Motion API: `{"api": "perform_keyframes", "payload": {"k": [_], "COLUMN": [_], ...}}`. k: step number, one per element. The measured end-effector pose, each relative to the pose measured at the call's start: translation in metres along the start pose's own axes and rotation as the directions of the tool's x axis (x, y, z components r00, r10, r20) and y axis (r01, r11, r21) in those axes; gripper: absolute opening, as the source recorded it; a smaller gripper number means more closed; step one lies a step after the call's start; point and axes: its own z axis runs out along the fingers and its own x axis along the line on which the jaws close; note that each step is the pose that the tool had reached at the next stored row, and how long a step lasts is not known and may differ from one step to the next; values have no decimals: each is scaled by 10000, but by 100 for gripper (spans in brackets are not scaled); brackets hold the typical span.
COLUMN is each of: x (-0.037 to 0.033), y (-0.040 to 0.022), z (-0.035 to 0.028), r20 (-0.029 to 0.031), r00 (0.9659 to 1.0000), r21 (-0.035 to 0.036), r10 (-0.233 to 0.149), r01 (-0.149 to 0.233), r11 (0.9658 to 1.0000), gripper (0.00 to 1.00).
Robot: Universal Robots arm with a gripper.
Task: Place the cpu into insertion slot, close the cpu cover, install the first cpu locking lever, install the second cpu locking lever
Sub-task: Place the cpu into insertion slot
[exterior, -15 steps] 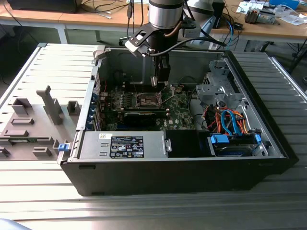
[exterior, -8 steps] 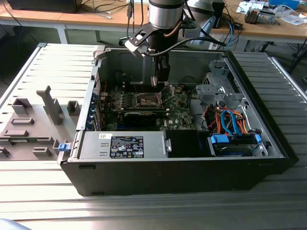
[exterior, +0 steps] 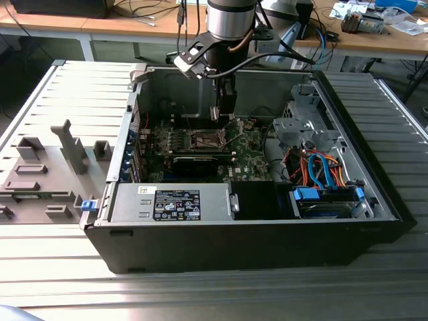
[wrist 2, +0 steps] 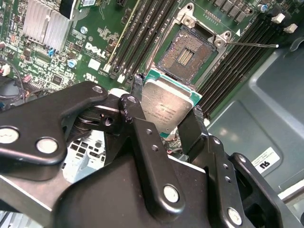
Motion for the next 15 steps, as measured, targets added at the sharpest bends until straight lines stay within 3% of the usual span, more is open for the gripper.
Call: {"api": "perform_keyframes", "payload": {"k": [15], "x": [0], "y": [0], "z": [1], "r20": [9], "r00": [9995], "r21": [1], "r10": [315], "r01": [-315], "r11": [9995], "gripper": [54]}}
